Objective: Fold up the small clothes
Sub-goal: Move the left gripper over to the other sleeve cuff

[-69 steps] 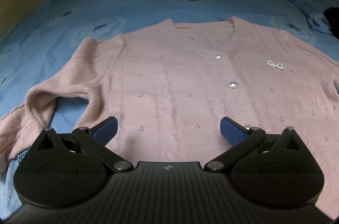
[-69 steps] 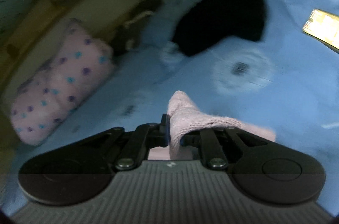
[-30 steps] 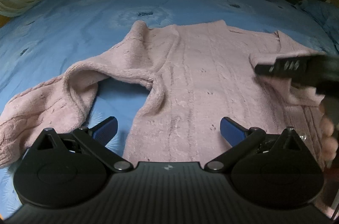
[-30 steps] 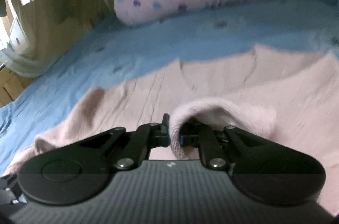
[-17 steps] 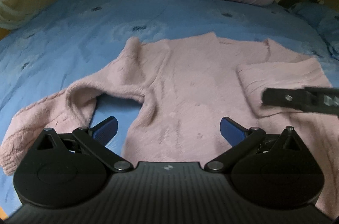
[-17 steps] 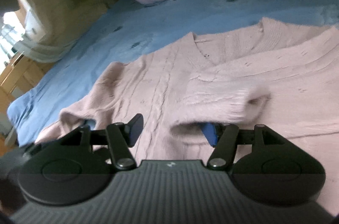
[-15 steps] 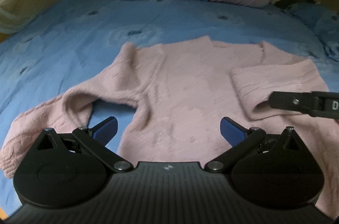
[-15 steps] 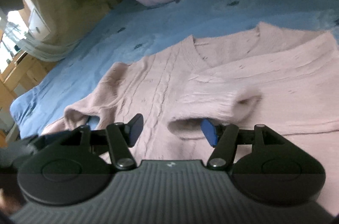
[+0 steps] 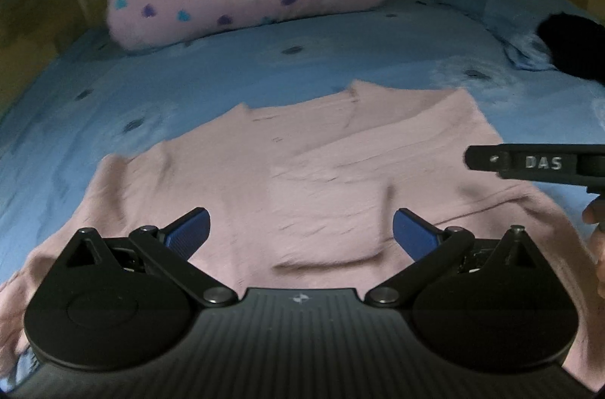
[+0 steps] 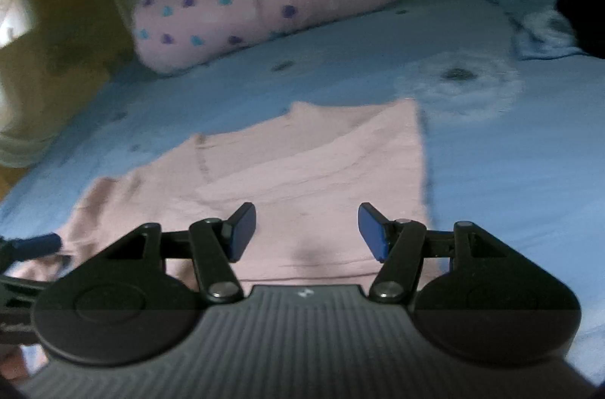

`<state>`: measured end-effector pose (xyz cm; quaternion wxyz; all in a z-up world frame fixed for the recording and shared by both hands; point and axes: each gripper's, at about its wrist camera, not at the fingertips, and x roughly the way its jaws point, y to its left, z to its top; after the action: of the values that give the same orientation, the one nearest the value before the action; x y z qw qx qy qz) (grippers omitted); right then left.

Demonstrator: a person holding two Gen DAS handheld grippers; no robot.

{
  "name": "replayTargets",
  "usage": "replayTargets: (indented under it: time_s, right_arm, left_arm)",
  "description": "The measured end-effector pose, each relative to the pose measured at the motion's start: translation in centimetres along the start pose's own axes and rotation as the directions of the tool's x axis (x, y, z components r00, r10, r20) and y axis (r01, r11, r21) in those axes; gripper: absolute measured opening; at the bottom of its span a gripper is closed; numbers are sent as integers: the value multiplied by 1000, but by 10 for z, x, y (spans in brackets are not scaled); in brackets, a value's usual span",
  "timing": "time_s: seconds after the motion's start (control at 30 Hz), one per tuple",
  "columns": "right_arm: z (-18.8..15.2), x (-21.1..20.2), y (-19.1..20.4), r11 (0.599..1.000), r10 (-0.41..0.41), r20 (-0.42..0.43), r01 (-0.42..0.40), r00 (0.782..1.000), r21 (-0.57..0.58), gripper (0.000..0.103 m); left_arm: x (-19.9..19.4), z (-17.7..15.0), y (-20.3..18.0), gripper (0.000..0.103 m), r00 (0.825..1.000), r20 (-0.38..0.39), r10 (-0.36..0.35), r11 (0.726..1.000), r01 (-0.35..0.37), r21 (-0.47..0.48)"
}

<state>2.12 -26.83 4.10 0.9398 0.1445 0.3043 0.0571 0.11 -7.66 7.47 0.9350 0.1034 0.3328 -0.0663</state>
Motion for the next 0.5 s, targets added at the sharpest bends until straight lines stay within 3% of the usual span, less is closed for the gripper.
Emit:
replayTargets:
  time_s: [0.27,0.4,0.47,0.5]
  right_arm:
    - [8,-2,-15,999,-52,15,52,999,3,62]
    - [10,-5,-16,997,-76,22,76,997,-9,62]
    - [11,-4,-19,997,-73,19,73,997,-1,62]
    - [11,-3,-20,997,-73,14,73,997,4,62]
  left_arm:
    - [45,3,-41,103,1000,-15,14,998,-13,64]
    - [59,-1,-50,103,998,49,43,989,-50,141]
    - [65,-3,-53,98,996,59,72,983,-81,164]
    - [68,-5,-53,89,995,56,83,982,-91,164]
